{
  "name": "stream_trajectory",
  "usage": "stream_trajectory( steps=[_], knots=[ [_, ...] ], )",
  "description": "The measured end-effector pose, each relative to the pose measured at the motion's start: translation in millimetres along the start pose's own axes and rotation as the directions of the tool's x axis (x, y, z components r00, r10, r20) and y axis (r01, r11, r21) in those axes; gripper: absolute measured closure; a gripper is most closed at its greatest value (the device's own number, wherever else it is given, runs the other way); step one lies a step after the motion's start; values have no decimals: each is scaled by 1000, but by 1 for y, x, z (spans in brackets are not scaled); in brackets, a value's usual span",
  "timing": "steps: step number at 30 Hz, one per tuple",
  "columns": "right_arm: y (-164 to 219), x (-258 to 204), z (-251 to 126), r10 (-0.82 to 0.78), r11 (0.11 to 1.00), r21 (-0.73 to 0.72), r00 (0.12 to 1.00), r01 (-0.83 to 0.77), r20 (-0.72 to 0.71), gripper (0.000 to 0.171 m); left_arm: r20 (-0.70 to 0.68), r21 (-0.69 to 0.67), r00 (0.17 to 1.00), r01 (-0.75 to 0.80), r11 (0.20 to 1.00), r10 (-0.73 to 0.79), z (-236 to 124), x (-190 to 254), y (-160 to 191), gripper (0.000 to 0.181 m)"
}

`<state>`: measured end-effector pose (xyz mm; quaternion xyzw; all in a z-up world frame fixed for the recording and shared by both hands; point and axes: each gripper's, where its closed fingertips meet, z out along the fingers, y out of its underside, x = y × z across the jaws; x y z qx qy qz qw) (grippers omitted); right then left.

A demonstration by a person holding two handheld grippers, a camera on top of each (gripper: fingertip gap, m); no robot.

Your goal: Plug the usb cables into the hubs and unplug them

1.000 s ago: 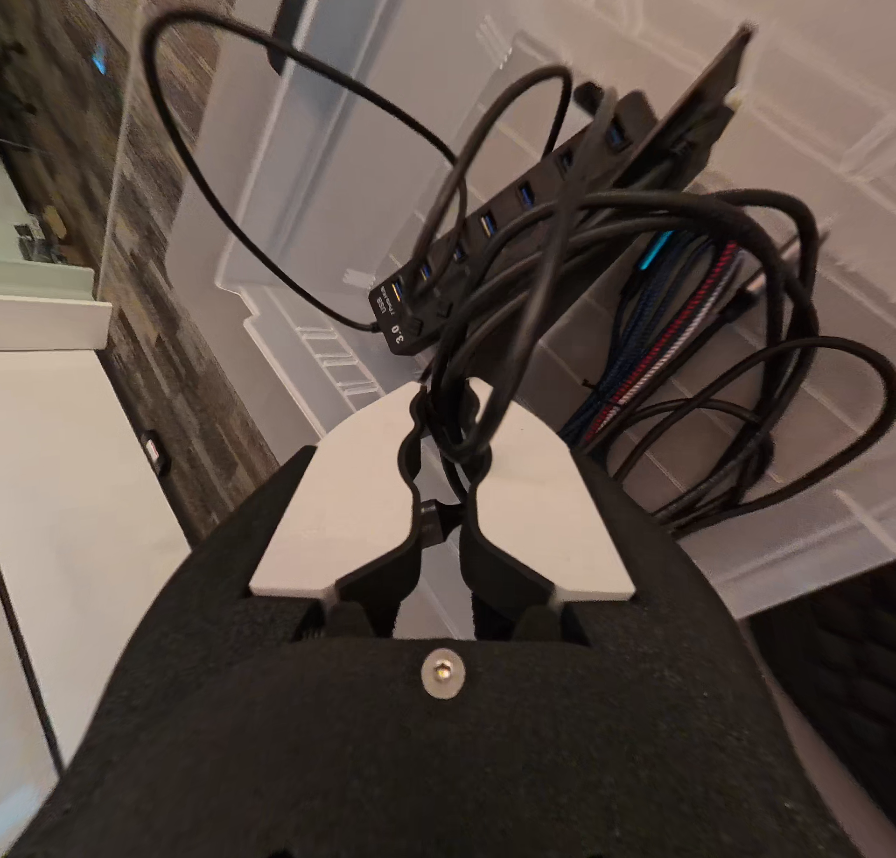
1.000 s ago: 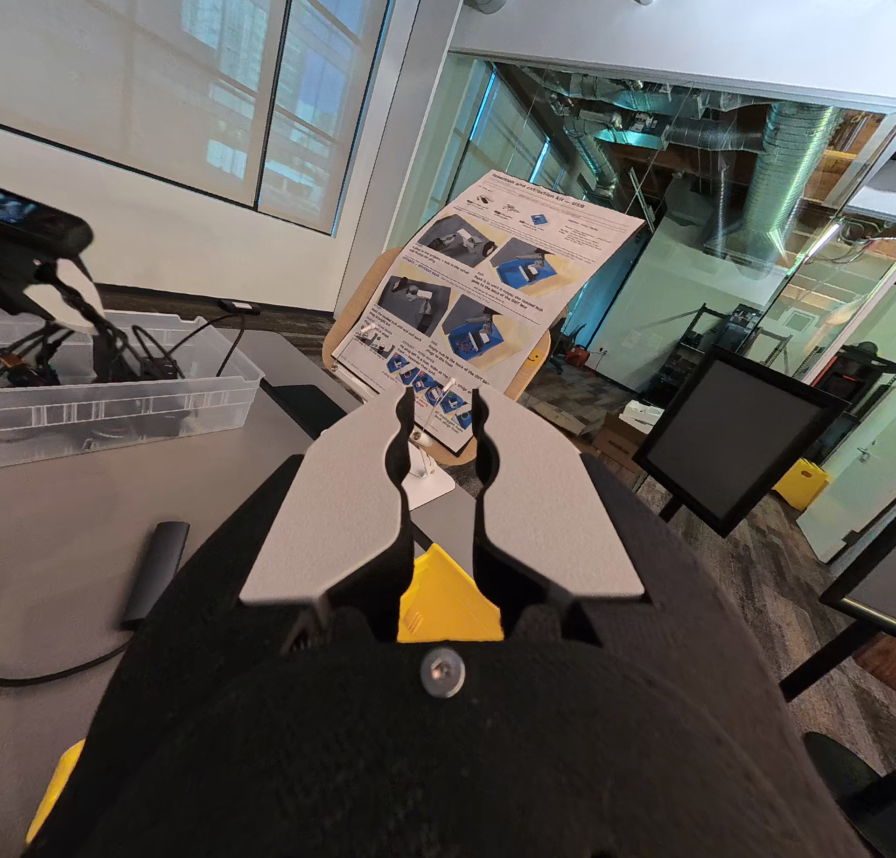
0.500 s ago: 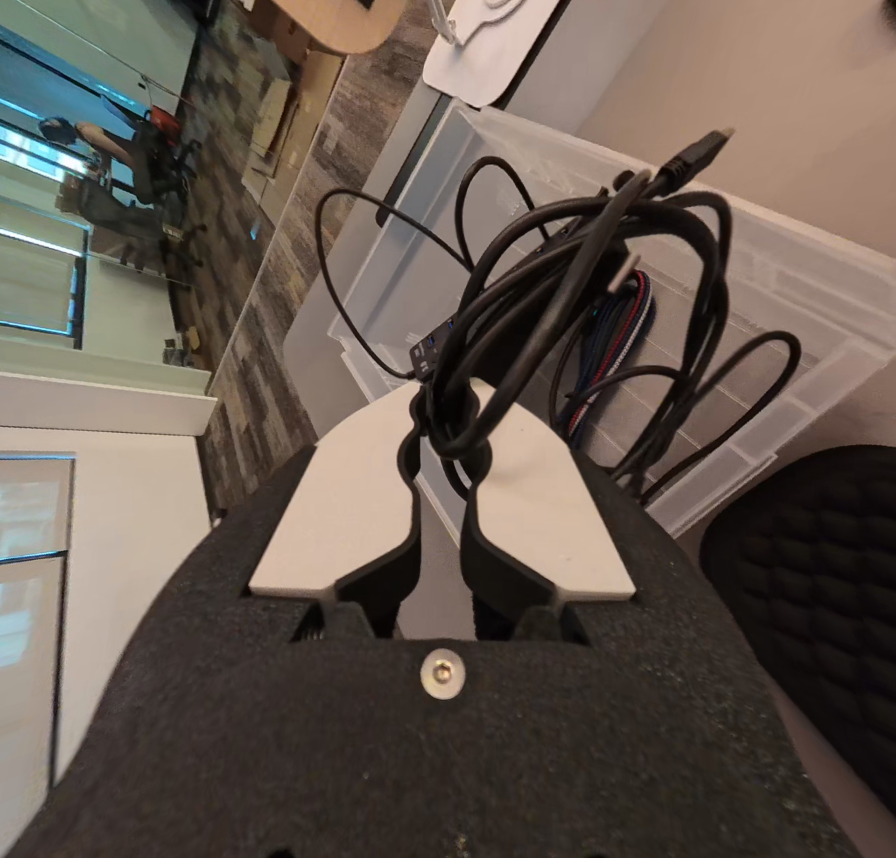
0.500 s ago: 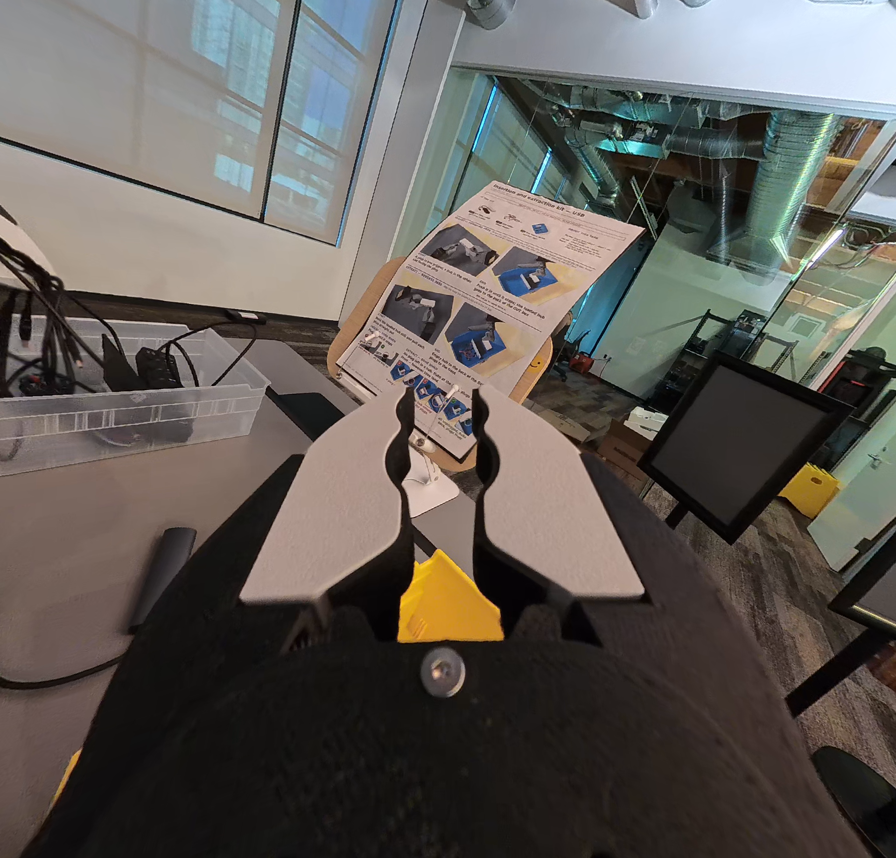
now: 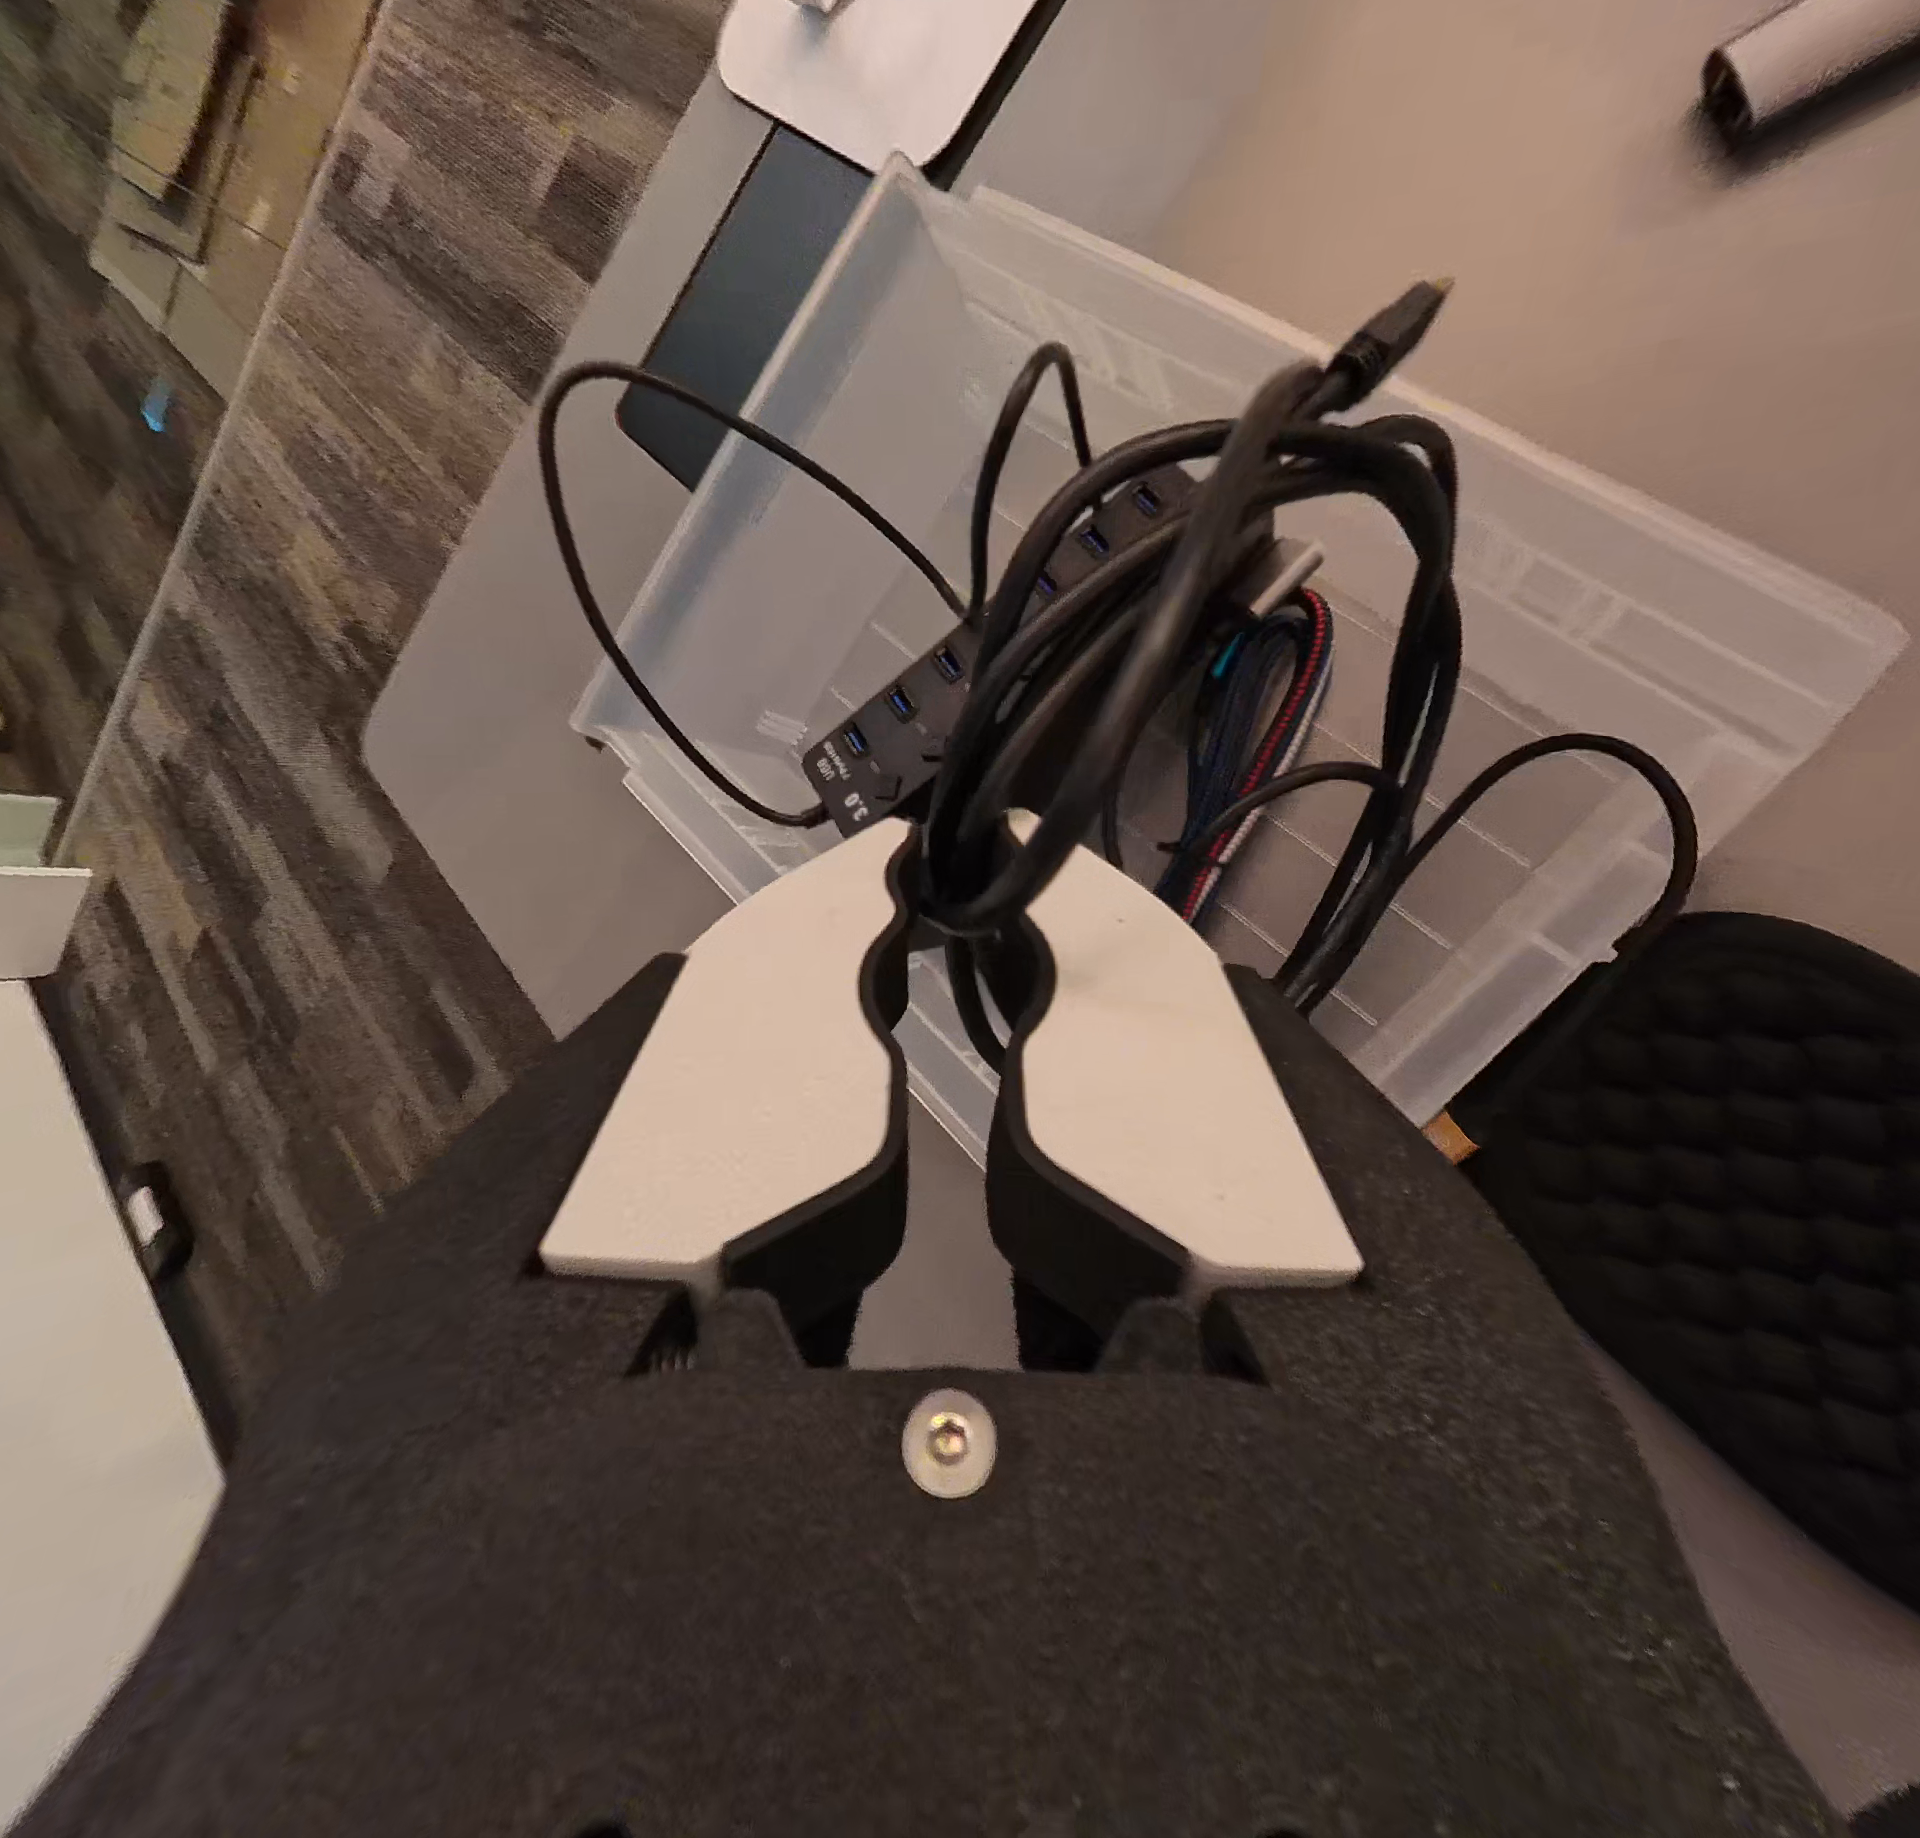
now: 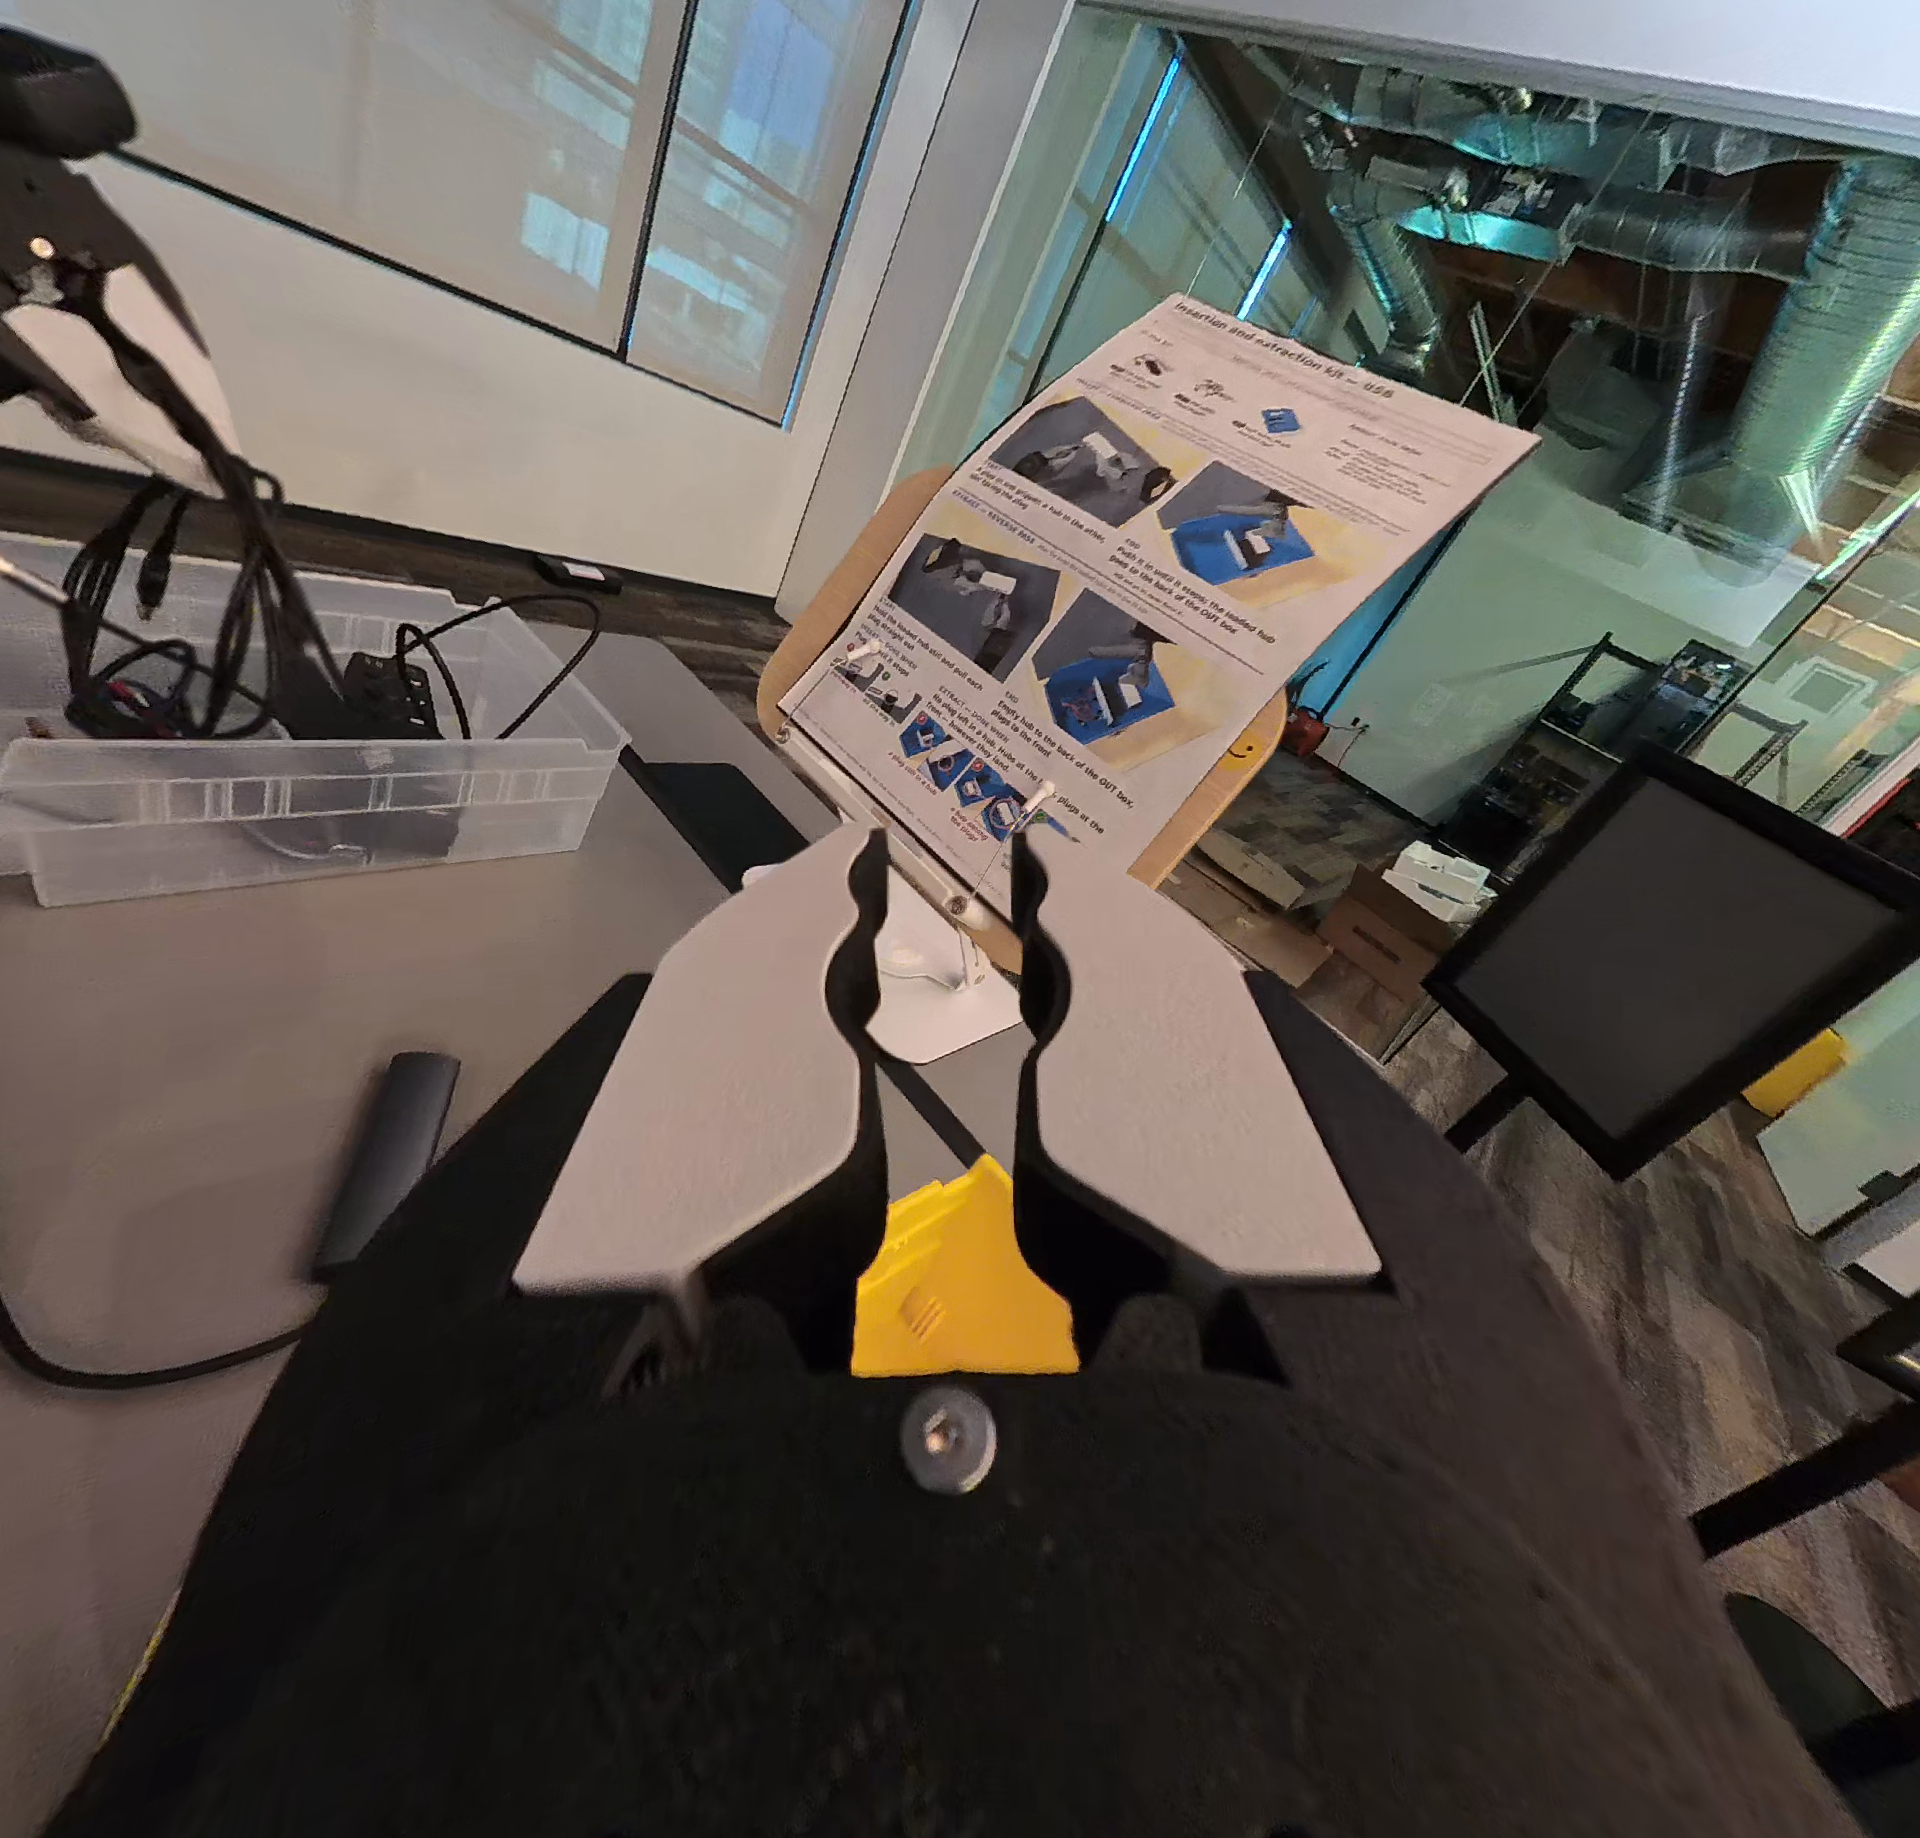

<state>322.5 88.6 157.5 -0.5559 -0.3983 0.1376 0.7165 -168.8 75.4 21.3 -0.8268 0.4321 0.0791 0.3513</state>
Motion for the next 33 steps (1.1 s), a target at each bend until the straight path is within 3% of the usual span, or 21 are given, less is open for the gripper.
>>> stream_trajectory(
  steps=[6,10,17,25,33],
  knots=[
    [5,-4,7,-18,999,-27,1000,18,12,148,-73,-94,997,33,995,-40,18,-7,6,169],
    [7,-4,8,-14,999,-31,1000,15,15,148,-50,-143,998,31,989,-39,30,-6,21,168],
    [8,-1,4,-11,1000,-29,1000,11,7,148,-23,-78,992,122,989,-124,7,-8,30,165],
    [8,1,3,-3,1000,-25,1000,3,3,148,-83,-270,996,18,963,-41,-2,43,82,167],
    [10,-2,6,-9,999,-38,1000,9,10,148,-70,-401,997,-2,916,-28,28,73,103,169]
  ],
)
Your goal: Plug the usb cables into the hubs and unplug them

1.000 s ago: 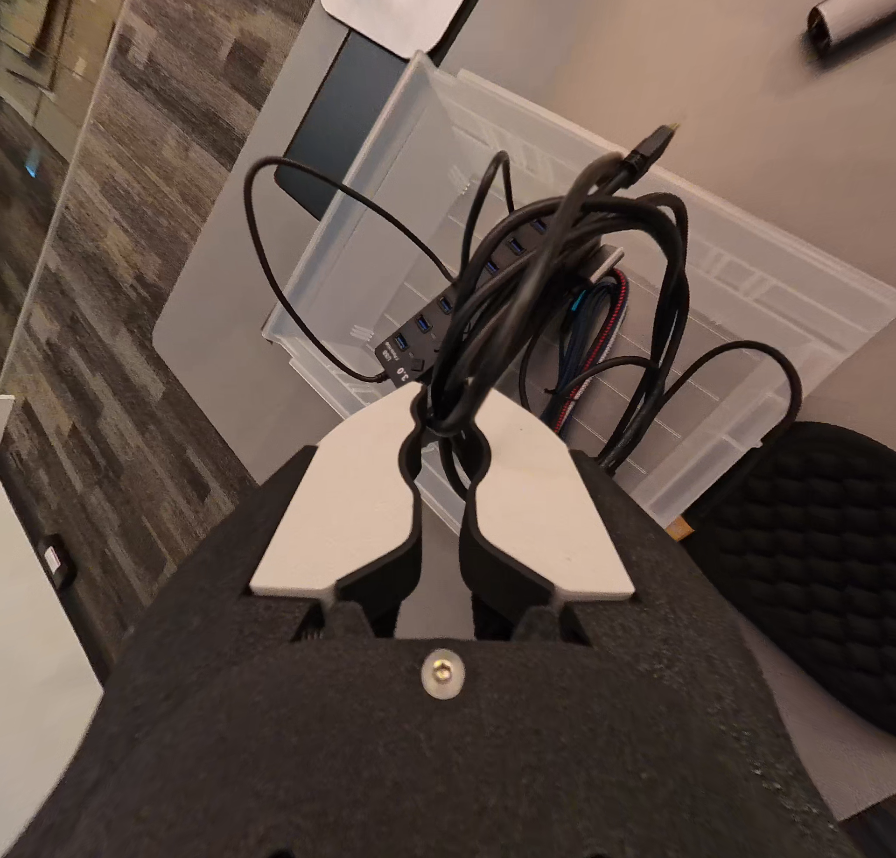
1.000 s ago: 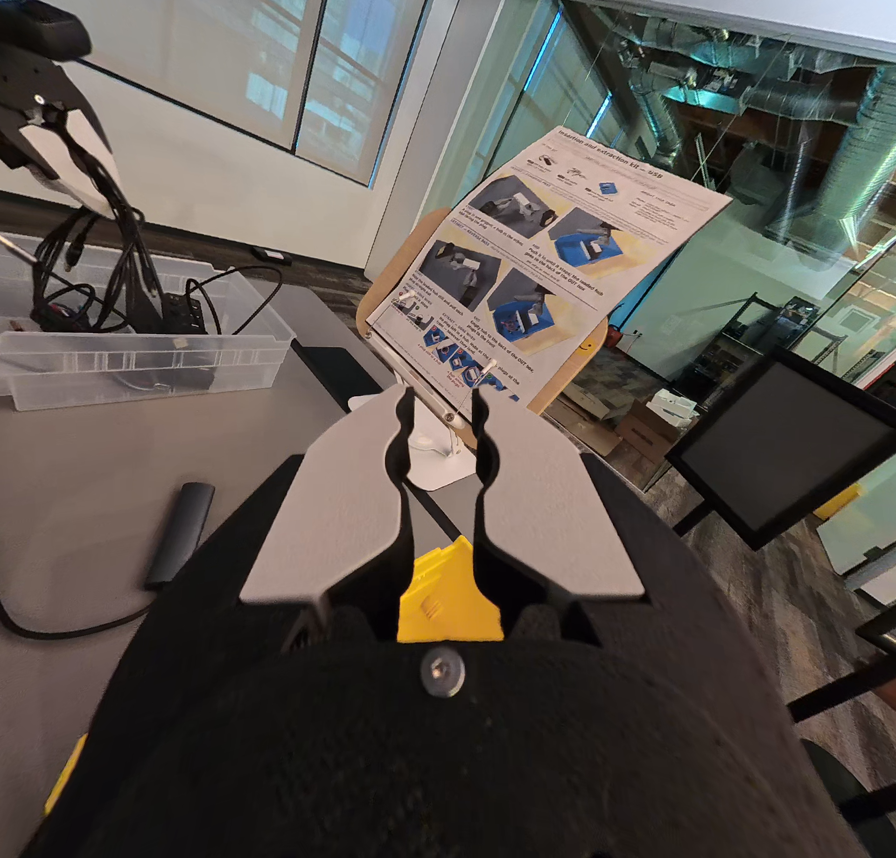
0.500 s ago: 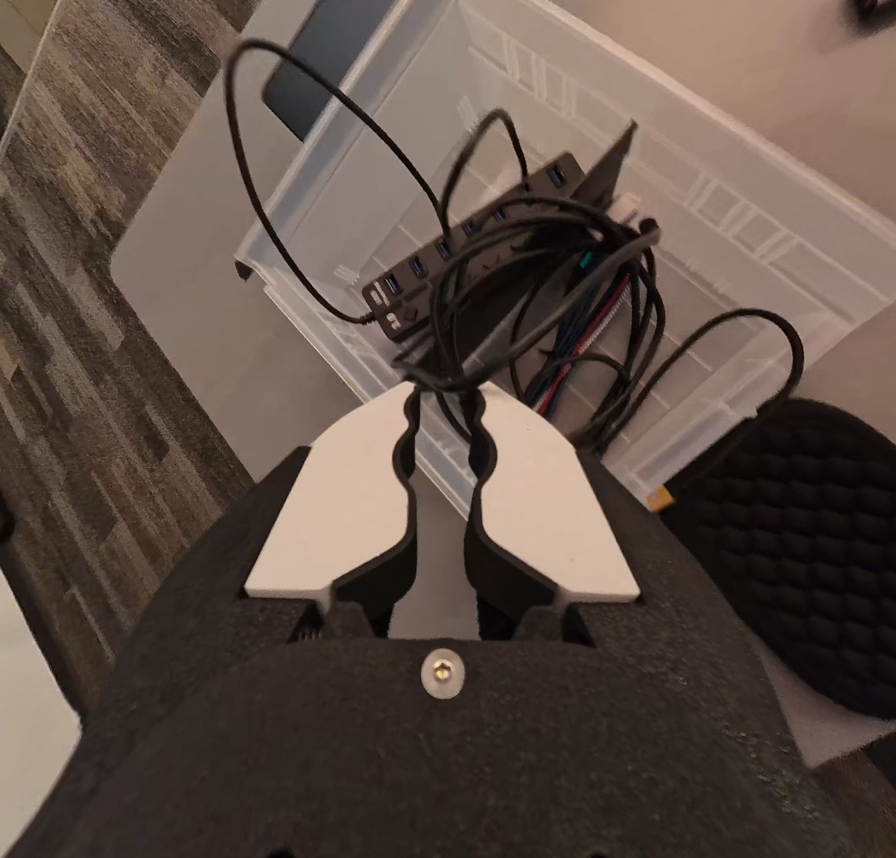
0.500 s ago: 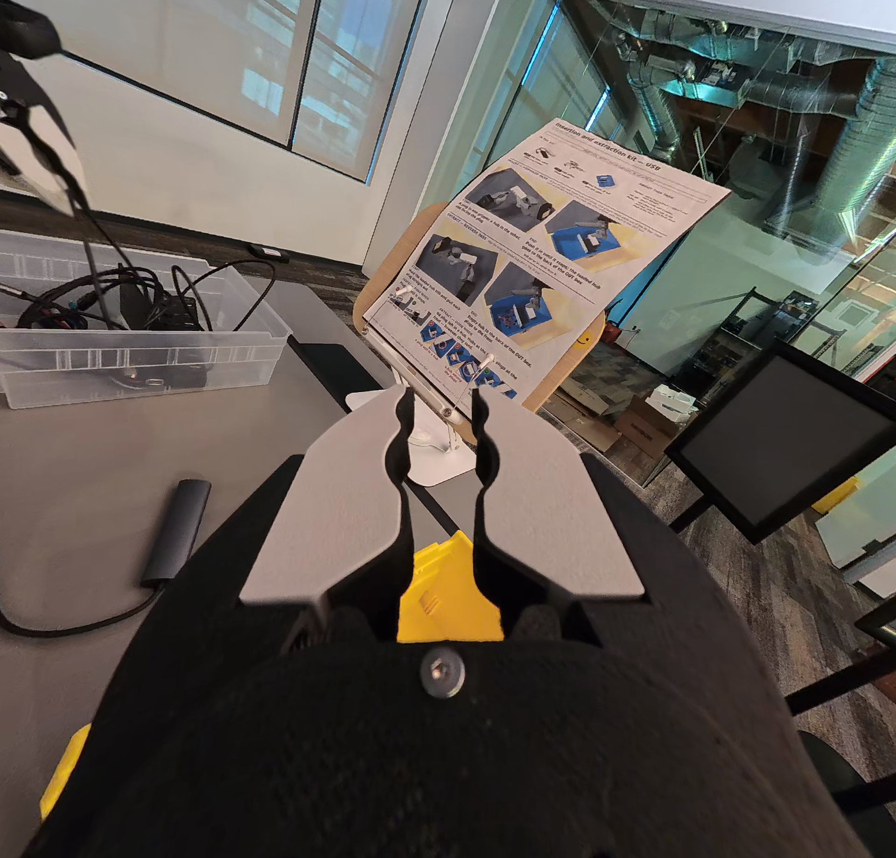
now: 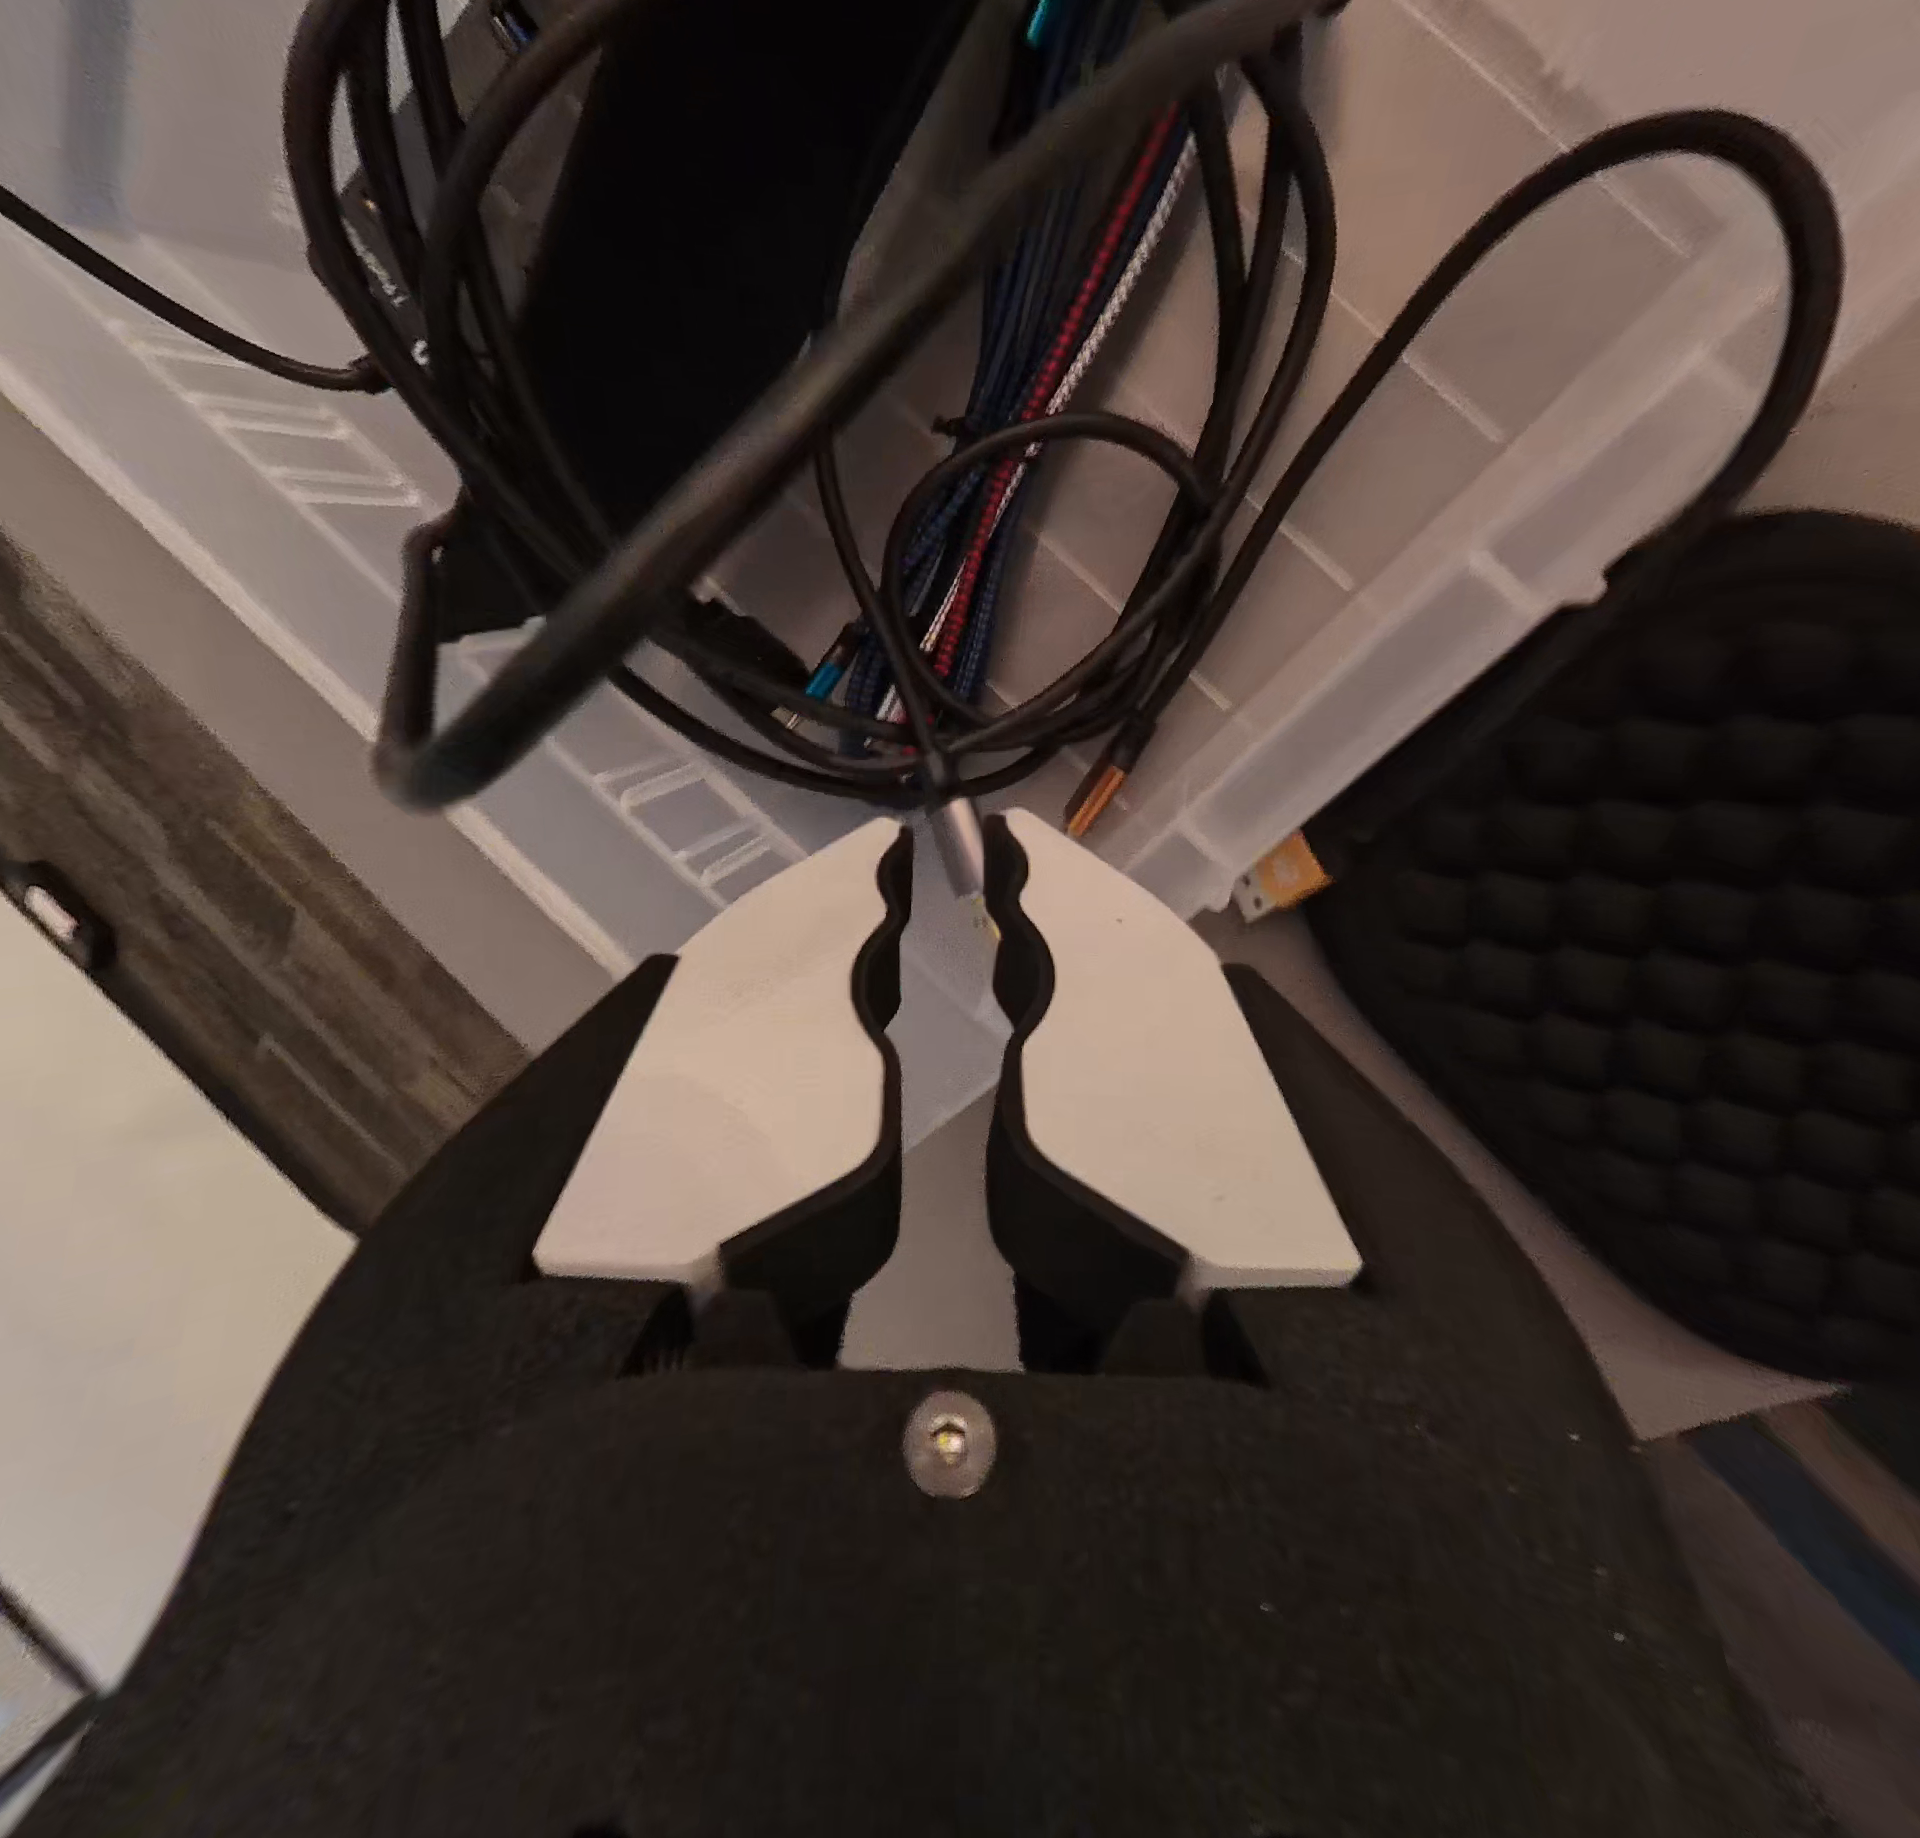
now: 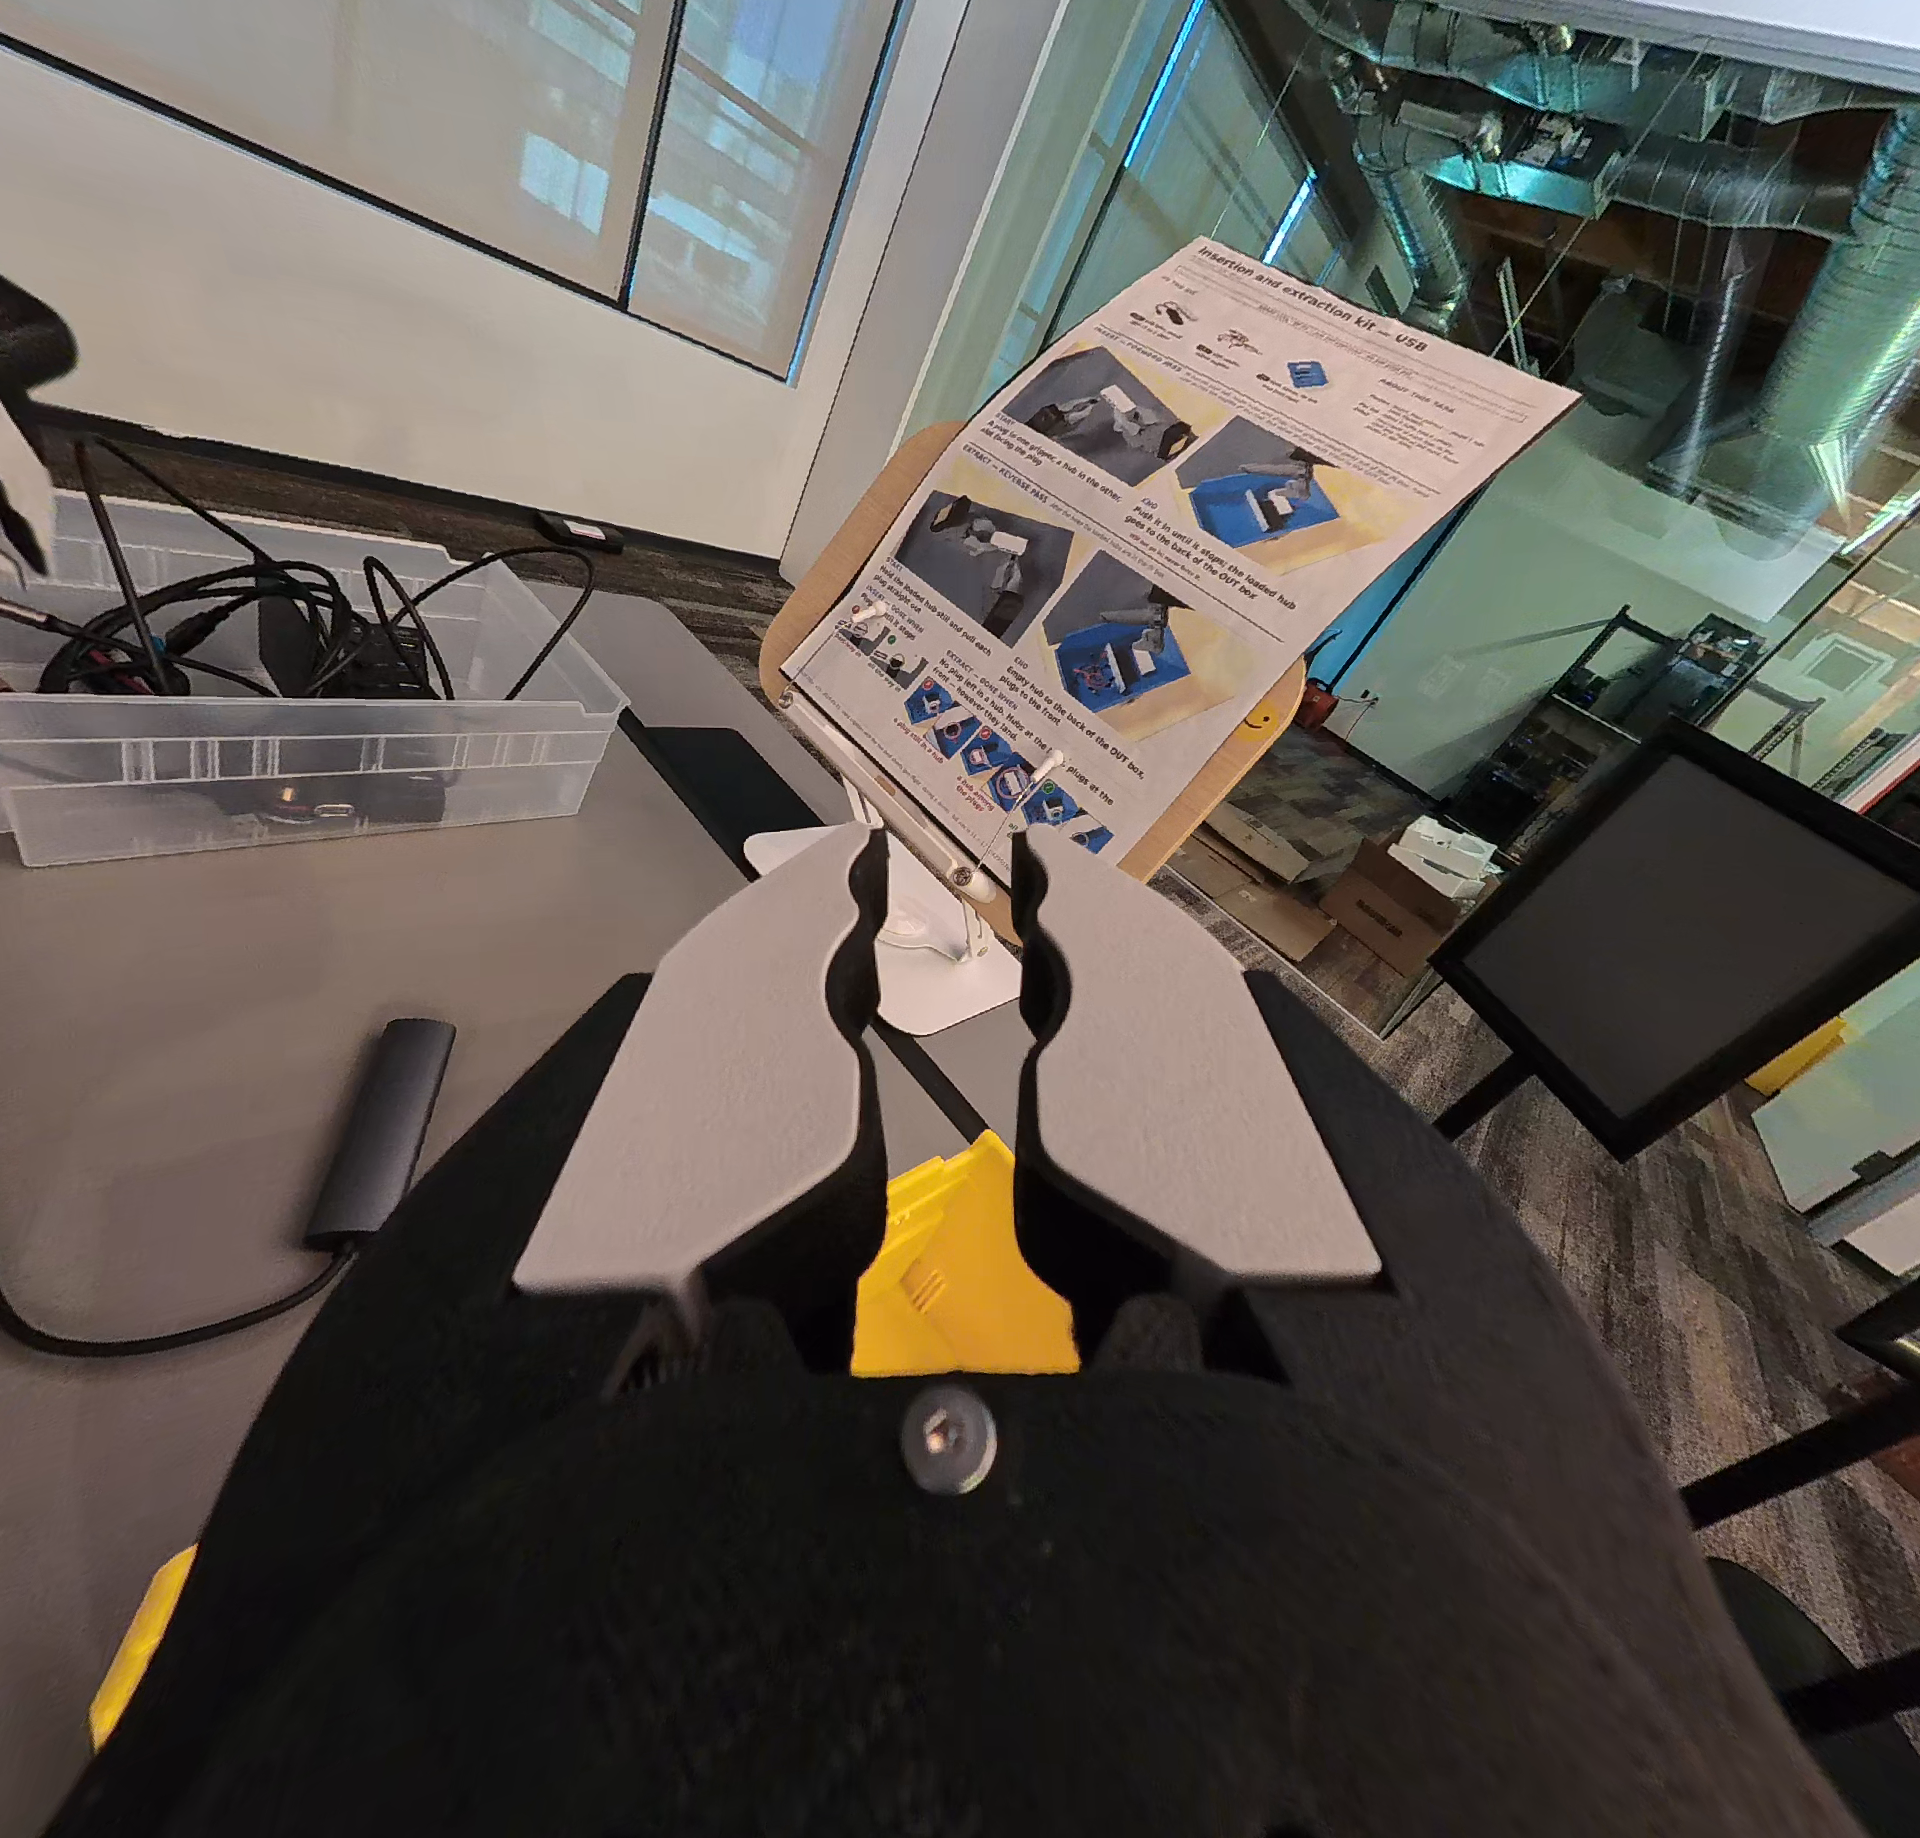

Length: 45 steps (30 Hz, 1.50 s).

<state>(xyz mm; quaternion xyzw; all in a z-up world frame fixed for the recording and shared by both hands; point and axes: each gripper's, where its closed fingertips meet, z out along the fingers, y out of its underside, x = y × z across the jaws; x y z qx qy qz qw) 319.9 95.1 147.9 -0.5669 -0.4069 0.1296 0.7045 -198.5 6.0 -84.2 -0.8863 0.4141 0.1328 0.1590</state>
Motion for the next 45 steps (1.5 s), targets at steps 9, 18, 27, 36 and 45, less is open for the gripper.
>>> stream_trajectory(
  steps=[9,18,27,36,45],
  knots=[
    [0,7,-5,19,1000,18,1000,-19,-11,148,-6,250,1000,-7,968,9,0,21,-20,169],
    [3,4,-1,14,1000,4,1000,-14,-2,148,13,492,995,-95,865,102,-17,86,-45,145],
    [2,6,-4,20,1000,11,1000,-20,-10,148,105,356,977,-212,910,187,1,84,-40,164],
    [3,9,-7,26,1000,15,1000,-26,-16,148,14,365,937,-329,871,349,-13,60,-70,178],
    [6,13,-9,39,999,13,999,-38,-21,148,-134,239,853,-466,852,504,15,70,-67,164]
  ],
)
